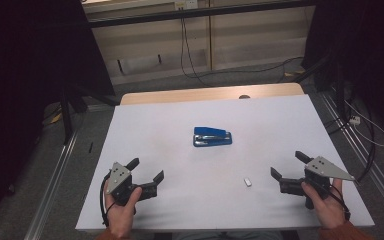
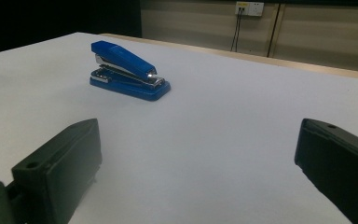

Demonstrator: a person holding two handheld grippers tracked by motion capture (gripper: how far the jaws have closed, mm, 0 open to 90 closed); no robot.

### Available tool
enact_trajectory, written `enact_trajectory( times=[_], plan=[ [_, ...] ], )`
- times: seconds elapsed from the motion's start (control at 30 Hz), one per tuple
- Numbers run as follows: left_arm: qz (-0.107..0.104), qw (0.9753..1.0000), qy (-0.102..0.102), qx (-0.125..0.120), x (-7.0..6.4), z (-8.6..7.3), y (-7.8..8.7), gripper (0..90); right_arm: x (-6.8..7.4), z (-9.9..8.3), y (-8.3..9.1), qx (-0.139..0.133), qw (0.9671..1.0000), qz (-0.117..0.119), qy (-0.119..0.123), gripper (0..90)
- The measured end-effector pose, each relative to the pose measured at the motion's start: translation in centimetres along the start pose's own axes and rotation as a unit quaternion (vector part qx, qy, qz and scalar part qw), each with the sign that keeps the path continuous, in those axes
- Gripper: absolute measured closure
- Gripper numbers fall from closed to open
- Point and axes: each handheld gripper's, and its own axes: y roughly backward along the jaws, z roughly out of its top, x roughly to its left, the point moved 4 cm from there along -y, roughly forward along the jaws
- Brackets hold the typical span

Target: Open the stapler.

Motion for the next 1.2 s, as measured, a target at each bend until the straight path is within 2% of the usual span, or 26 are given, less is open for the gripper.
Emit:
enact_trajectory(
  times=[0.17,0.2,0.3,0.37,0.53,0.73,0.83,0.9,1.03,1.1,1.17,1.2],
  plan=[
    [-0.007,0.9998,-0.013,0.012,-0.3,-0.1,-0.3,2.8,0.0,0.0,0.0,0.0,1.0,0.001,0.002,0.5],
    [-0.008,0.9998,-0.014,0.014,-0.4,-0.1,-0.3,2.8,0.2,-0.1,-0.2,0.008,1.0,0.003,0.004,0.8],
    [-0.012,0.9995,-0.018,0.024,-0.3,-0.3,-0.3,2.8,0.4,-0.1,-0.3,0.009,0.9999,0.007,0.008,0.5],
    [-0.01,0.9996,-0.017,0.021,-0.3,-0.2,-0.3,2.8,0.7,0.2,-0.6,0.005,0.9998,0.013,0.013,0.7],
    [-0.016,0.999,-0.022,0.034,-0.3,-0.4,-1.0,3.1,1.1,0.2,-1.0,0.007,0.9998,0.018,0.009,0.9],
    [-0.01,0.999,-0.026,0.036,-0.2,-0.2,-1.6,4.8,1.6,0.9,-1.6,-0.002,0.9994,0.033,0.008,2.2],
    [0.005,0.9989,-0.021,0.041,0.0,-0.4,-1.9,5.8,1.8,1.0,-1.9,-0.003,0.9992,0.037,0.012,2.7],
    [-0.002,0.9988,-0.017,0.046,0.2,-0.4,-2.0,6.9,2.0,1.2,-2.2,-0.005,0.9991,0.042,0.009,3.8],
    [-0.008,0.9988,-0.021,0.044,0.4,-0.1,-2.4,7.0,2.4,1.5,-3.0,-0.005,0.9988,0.047,0.016,4.3],
    [-0.019,0.9987,-0.018,0.045,0.3,-0.1,-2.6,7.0,2.6,1.7,-3.3,-0.005,0.9986,0.05,0.018,4.4],
    [-0.04,0.9983,-0.001,0.043,0.0,0.1,-2.8,6.9,2.8,1.9,-3.8,-0.002,0.9983,0.053,0.023,6.3],
    [-0.04,0.9983,-0.001,0.043,0.0,0.1,-2.8,6.7,2.8,1.9,-3.8,-0.002,0.9983,0.053,0.023,6.3]
  ],
)
